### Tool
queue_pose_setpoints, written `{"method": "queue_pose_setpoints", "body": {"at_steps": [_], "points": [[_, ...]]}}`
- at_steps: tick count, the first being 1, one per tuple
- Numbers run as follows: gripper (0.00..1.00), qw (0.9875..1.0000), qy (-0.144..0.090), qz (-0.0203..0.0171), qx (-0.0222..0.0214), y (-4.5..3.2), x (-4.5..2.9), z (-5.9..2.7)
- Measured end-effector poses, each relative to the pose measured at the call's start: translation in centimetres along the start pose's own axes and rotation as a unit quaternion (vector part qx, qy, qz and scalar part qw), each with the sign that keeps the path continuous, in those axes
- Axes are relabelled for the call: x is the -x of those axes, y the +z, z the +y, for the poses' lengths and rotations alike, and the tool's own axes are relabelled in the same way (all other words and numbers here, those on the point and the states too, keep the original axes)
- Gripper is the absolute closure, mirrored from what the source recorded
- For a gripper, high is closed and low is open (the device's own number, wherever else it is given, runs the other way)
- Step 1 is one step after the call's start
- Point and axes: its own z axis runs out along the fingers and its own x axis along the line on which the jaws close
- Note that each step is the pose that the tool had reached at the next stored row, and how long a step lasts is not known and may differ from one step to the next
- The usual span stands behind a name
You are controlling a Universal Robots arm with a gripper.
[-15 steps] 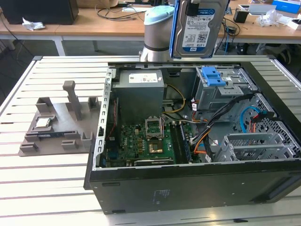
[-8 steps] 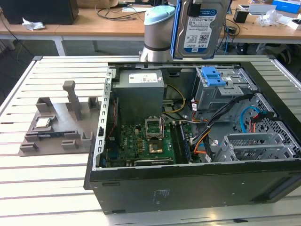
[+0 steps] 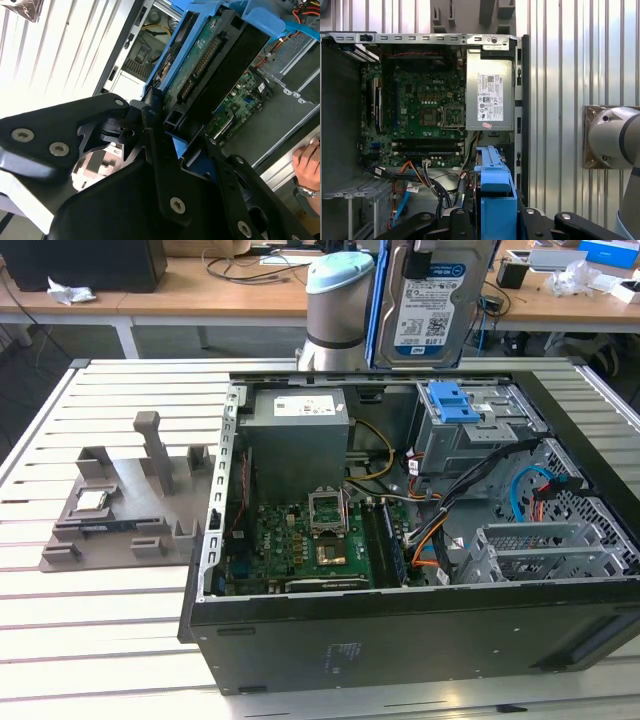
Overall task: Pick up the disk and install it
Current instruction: 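Pick up the disk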
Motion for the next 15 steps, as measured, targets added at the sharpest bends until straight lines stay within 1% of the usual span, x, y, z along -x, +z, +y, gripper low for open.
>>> {"method": "queue_pose_setpoints", "body": {"at_steps": [11, 13, 15], "points": [[0.64, 1.0, 0.0, -0.0001, 0.0, 0.01, -1.56, -0.19], [0.64, 1.0, 0.0, -0.0001, 0.0, 0.01, -2.06, -0.25], [0.64, 1.0, 0.0, 0.0, 0.0, 0.01, -2.33, -0.29]]}}
